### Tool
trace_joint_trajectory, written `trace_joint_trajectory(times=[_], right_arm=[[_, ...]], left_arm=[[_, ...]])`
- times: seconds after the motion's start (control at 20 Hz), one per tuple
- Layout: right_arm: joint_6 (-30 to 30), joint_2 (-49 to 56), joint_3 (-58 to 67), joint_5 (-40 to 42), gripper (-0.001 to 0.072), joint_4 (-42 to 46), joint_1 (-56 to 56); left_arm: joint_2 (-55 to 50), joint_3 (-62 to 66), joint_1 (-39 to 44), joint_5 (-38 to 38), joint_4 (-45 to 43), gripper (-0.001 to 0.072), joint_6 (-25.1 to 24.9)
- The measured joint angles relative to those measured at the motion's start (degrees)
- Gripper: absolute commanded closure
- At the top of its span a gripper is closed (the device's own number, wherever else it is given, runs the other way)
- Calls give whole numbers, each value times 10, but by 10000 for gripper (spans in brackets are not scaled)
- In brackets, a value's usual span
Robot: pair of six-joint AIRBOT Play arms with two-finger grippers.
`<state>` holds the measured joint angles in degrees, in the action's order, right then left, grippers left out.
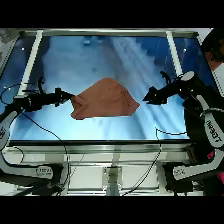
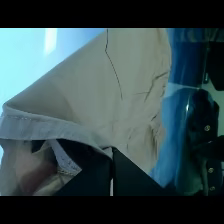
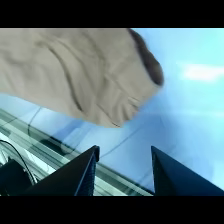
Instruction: Fold the clothes and pants, and hang the long-sleeved shirts on hangers.
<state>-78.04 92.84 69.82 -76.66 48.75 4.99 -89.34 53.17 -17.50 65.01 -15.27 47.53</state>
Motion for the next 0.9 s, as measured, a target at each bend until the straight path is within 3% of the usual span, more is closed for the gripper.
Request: trace_joint_trajectory(times=[0.45,0.9], right_arm=[[25,59,-40,52,325,-100,-16],[-2,67,-42,90,326,-65,-28]], left_arm=[[0,0,0,27,8,700,0],[0,0,0,34,8,700,0]])
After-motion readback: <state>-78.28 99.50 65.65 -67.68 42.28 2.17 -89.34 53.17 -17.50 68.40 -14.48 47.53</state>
